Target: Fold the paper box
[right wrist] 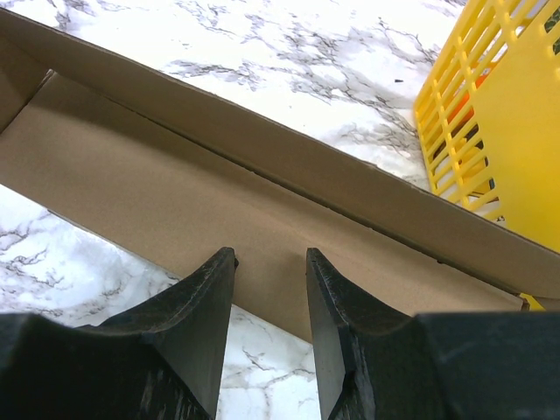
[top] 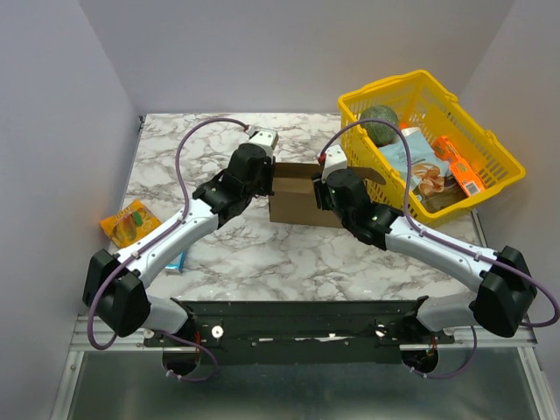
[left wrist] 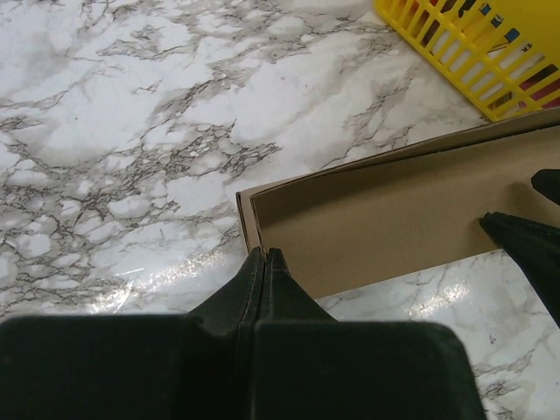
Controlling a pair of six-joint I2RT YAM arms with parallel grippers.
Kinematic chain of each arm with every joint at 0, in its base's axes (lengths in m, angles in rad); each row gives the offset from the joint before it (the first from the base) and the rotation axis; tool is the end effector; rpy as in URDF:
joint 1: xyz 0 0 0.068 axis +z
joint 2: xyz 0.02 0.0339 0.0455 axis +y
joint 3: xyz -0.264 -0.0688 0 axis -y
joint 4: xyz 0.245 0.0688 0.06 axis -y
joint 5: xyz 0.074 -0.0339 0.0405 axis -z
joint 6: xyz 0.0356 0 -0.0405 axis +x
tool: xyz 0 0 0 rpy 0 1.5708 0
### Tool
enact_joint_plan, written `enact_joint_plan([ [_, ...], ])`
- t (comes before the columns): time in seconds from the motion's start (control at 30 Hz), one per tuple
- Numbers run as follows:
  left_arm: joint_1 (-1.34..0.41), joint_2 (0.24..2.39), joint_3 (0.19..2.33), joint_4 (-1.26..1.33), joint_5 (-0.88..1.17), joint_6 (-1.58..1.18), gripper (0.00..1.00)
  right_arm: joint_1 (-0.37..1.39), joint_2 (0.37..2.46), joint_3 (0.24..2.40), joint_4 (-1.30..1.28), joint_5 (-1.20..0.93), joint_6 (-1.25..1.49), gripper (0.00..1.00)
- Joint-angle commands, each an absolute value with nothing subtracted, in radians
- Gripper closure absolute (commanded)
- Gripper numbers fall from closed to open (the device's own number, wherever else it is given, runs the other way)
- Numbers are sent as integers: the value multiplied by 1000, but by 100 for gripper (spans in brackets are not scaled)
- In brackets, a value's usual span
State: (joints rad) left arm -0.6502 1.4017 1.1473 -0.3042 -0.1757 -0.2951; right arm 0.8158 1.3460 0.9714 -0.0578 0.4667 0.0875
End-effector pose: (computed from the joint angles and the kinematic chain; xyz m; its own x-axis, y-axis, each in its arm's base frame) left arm 0.2587 -0.1889 0.3123 -0.5427 0.0529 -0.8383 0.3347 0.9290 -0.1580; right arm 0.2222 0.2127 0.2927 -0.3184 -0.2245 -0.9210 -0.3439 0.9327 -0.1085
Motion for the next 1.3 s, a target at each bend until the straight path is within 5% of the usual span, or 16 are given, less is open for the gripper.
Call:
enact_joint_plan([
  [0.0, -666, 1486, 1008, -551, -137, -279, 100, 821, 1368, 940, -244, 414, 103, 53],
  [0.27, -672, 1480, 1005, -555, -155, -268, 100, 821, 1330, 968, -294, 399, 123, 51],
  [0.5, -672, 1476, 1066, -594, -164, -238, 100, 822, 1160, 1051, -435, 308, 166, 29],
  [0.83, -673, 1465, 1085, -603, -156, -204, 100, 818, 945, 1115, -828, 475, 264, 20],
  [1.27, -676, 1447, 1077, -592, -144, -189, 100, 703, 991, 1146, -862, 525, 186, 28],
])
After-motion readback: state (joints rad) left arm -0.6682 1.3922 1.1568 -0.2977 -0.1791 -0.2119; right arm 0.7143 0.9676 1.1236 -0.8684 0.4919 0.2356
